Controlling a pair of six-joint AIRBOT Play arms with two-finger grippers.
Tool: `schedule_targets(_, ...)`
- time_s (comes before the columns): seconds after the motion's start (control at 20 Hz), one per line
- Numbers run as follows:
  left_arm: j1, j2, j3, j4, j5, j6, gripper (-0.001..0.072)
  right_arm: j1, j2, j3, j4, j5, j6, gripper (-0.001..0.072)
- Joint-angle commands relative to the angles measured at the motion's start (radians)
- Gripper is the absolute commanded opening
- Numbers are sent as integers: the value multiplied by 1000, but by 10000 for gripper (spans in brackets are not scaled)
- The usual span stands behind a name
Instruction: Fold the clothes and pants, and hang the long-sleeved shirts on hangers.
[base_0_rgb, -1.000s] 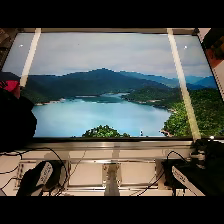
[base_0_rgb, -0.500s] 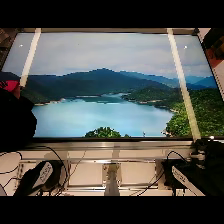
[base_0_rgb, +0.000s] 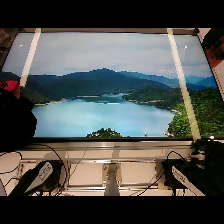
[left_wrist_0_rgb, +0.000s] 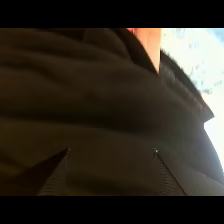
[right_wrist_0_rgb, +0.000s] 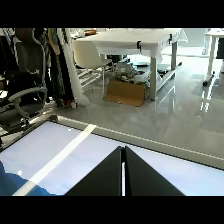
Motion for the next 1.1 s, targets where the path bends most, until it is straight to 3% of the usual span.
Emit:
schedule_targets(0.0,2,-38,0,7,-153,-157,597,0,1,0,0,0,0,21)
schedule_targets(0.1,2,-51,0,6,-220,-285,599,0,1,0,0,0,0,21)
schedule_targets(0.35,2,-89,0,-35,-237,-421,598,0,1,0,0,0,0,21)
schedule_targets(0.85,2,-163,0,-99,-114,-436,596,0,1,0,1,0,0,21)
schedule_targets(1.05,1,-143,0,-133,-142,-443,595,0,1,0,1,0,0,21)
